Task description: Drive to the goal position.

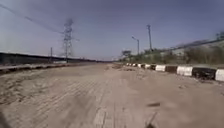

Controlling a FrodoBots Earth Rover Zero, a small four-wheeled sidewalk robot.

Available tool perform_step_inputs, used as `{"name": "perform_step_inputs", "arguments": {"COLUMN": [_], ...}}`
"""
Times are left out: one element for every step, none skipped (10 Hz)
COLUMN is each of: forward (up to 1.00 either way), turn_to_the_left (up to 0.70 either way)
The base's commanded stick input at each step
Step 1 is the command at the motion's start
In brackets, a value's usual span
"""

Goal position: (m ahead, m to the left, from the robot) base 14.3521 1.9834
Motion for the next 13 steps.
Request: {"name": "perform_step_inputs", "arguments": {"forward": [1.00, 1.00, 1.00, 1.00, 1.00, 1.00, 1.00, 1.00, 1.00, 1.00, 1.00, 1.00, 1.00], "turn_to_the_left": [0.00, 0.00, 0.00, 0.00, 0.00, 0.00, 0.00, 0.00, 0.01, 0.26, 0.40, 0.40, 0.40]}}
